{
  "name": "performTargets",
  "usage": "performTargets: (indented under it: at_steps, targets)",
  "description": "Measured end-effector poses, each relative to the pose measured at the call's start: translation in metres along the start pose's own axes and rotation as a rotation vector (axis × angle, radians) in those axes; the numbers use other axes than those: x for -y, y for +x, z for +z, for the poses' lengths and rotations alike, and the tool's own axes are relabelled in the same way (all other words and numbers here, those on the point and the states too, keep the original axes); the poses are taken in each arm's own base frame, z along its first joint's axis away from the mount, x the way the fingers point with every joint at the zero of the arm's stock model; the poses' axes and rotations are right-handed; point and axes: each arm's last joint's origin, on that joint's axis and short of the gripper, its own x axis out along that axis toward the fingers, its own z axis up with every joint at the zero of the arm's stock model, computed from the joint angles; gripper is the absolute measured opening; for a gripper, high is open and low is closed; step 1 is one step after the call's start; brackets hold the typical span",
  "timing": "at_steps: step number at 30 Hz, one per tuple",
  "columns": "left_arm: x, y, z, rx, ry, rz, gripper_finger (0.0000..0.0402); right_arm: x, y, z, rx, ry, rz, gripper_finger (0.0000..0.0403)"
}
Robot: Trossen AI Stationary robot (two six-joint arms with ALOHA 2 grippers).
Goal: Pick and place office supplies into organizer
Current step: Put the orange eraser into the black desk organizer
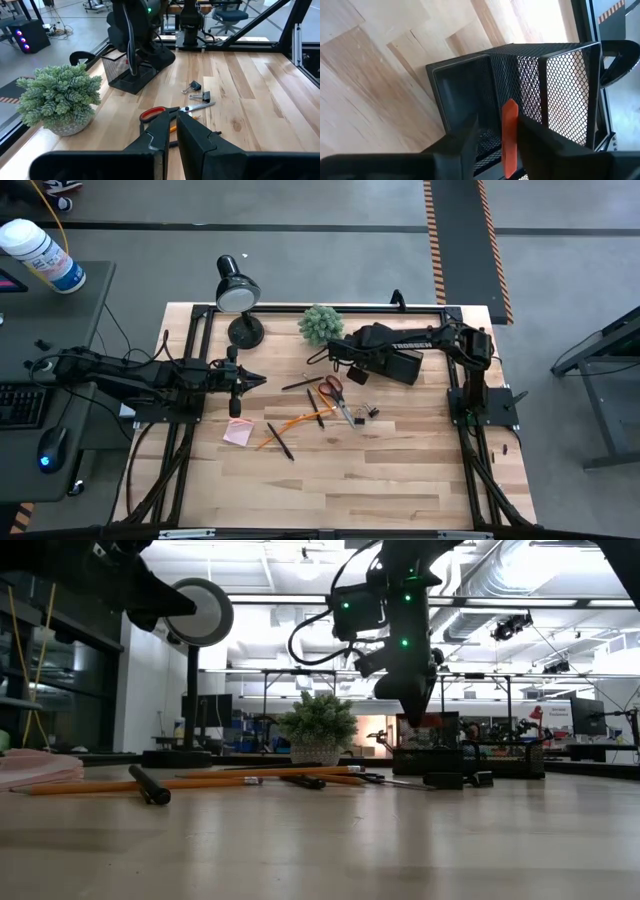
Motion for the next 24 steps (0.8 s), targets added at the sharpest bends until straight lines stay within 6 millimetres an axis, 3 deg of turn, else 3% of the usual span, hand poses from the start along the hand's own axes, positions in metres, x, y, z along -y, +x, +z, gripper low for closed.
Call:
performTargets:
  at_steps: [24]
  targets:
    - [0.0,0.0,0.0001,0.001,-0.001,0.0,0.0024,-0.0009,0.0002,-0.0002,-0.01,-0.015,0.028,0.0253]
